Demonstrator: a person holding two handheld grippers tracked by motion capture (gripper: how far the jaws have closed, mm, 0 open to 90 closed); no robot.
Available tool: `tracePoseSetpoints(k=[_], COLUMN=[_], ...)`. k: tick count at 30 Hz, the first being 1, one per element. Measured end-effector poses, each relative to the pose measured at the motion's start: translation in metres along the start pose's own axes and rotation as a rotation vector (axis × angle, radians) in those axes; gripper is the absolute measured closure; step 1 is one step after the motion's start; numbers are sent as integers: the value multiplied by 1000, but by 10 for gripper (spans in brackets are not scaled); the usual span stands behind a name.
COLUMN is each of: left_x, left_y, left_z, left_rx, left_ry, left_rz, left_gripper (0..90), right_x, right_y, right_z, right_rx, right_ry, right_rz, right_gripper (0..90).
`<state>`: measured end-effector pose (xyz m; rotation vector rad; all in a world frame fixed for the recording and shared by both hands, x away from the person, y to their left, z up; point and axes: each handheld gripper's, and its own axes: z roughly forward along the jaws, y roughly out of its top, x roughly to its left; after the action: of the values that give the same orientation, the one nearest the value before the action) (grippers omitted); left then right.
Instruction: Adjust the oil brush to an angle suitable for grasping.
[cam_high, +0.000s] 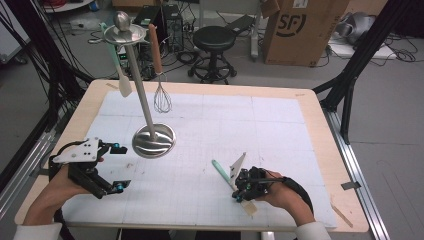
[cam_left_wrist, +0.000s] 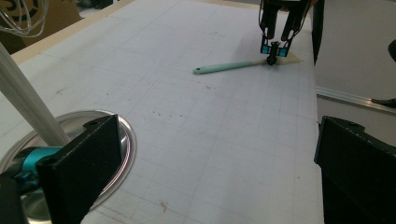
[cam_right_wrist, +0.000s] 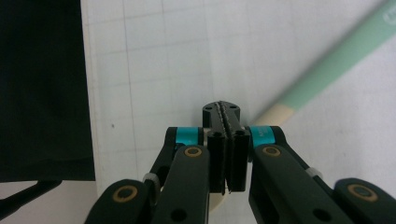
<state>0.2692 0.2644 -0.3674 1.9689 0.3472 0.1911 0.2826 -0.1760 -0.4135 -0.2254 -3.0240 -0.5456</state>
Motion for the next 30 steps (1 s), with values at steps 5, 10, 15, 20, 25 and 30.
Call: tracePoseSetpoints(k=[5, 10, 15, 20, 25, 30], left_x=[0, 0, 0, 0, 0, 0], left_y=[0, 0, 0, -1, -1, -1], left_z=[0, 1, 0, 1, 2, 2], left_rx=[0, 2, 3, 2, 6, 7], left_ry=[-1, -3, -4, -5, -6, -7], left_rz=[0, 1, 4, 0, -2, -4], left_gripper=[17, 17, 17, 17, 17, 17], right_x=[-3, -5, -7, -11, -15, -19], right_y=[-10, -16, -23, -32, -40, -46], right_z=[-5, -8, -11, -15, -18, -23], right_rx=[-16, -29, -33, -33, -38, -39], right_ry=[-3, -9, -17, -31, -38, -52], right_rz=[30, 50, 62, 76, 98, 112], right_gripper=[887, 887, 887, 887, 887, 887])
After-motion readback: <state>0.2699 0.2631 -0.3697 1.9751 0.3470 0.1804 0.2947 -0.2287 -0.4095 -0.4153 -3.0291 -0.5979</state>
